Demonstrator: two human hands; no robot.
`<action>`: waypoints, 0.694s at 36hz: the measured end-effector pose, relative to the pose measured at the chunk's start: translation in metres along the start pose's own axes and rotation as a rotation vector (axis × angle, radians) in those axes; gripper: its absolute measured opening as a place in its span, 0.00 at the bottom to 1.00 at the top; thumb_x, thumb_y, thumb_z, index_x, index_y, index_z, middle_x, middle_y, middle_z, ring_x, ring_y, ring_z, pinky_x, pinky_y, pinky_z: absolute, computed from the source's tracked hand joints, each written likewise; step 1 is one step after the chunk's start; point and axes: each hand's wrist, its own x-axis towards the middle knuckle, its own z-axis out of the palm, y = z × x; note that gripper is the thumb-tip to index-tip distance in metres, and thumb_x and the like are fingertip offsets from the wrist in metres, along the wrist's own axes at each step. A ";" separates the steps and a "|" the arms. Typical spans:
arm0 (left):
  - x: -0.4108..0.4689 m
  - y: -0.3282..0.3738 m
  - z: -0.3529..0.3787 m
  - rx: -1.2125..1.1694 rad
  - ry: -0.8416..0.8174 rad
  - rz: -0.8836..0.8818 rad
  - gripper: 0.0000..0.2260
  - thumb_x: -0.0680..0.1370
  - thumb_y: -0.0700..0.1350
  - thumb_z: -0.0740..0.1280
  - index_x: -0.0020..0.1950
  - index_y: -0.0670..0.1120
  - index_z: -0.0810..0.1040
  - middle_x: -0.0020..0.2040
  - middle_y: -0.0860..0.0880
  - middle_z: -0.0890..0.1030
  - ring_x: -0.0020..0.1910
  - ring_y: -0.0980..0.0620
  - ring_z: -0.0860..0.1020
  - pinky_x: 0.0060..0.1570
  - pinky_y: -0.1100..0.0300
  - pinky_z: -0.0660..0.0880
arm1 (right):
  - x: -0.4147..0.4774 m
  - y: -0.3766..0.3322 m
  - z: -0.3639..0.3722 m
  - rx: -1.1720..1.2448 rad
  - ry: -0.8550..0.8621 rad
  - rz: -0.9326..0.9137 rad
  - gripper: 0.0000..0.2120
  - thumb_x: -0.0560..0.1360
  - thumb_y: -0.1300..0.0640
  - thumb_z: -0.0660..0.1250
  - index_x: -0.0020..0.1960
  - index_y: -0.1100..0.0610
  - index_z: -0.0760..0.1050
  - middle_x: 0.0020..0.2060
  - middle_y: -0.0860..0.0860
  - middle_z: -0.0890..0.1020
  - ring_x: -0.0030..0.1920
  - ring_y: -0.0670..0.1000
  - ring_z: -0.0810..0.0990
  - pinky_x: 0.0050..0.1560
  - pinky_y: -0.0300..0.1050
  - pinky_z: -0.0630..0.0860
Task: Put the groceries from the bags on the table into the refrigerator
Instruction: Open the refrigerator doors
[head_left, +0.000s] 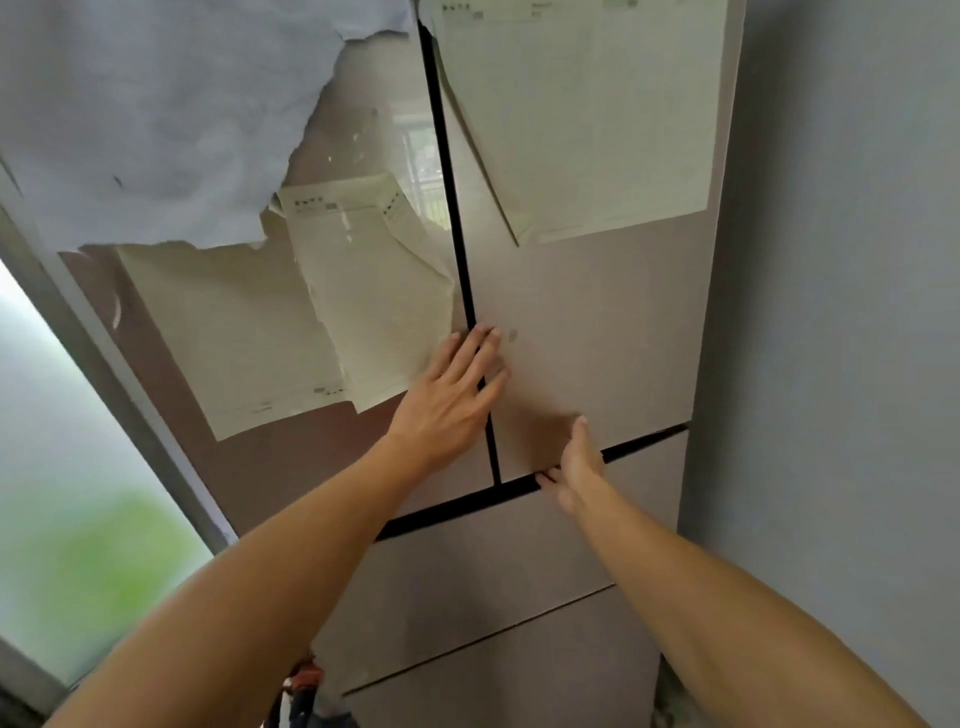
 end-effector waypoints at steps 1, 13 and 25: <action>0.003 -0.004 0.004 0.018 0.012 0.011 0.23 0.77 0.43 0.60 0.73 0.43 0.68 0.77 0.34 0.56 0.77 0.36 0.52 0.75 0.42 0.48 | 0.006 0.000 0.003 0.037 0.008 0.002 0.35 0.78 0.34 0.57 0.75 0.57 0.62 0.72 0.57 0.69 0.68 0.63 0.70 0.60 0.59 0.73; -0.001 -0.011 0.021 -0.001 0.120 0.052 0.26 0.78 0.43 0.65 0.76 0.45 0.63 0.79 0.38 0.52 0.78 0.39 0.49 0.75 0.41 0.50 | 0.009 0.012 -0.004 0.207 -0.073 -0.059 0.39 0.72 0.31 0.65 0.72 0.57 0.64 0.64 0.58 0.77 0.58 0.60 0.79 0.56 0.60 0.79; 0.005 0.033 -0.025 -0.144 0.219 0.287 0.19 0.80 0.43 0.53 0.69 0.43 0.72 0.78 0.39 0.56 0.78 0.41 0.45 0.75 0.39 0.51 | -0.035 0.006 -0.065 0.075 -0.090 -0.096 0.28 0.78 0.37 0.61 0.71 0.53 0.68 0.63 0.55 0.76 0.58 0.57 0.76 0.50 0.54 0.78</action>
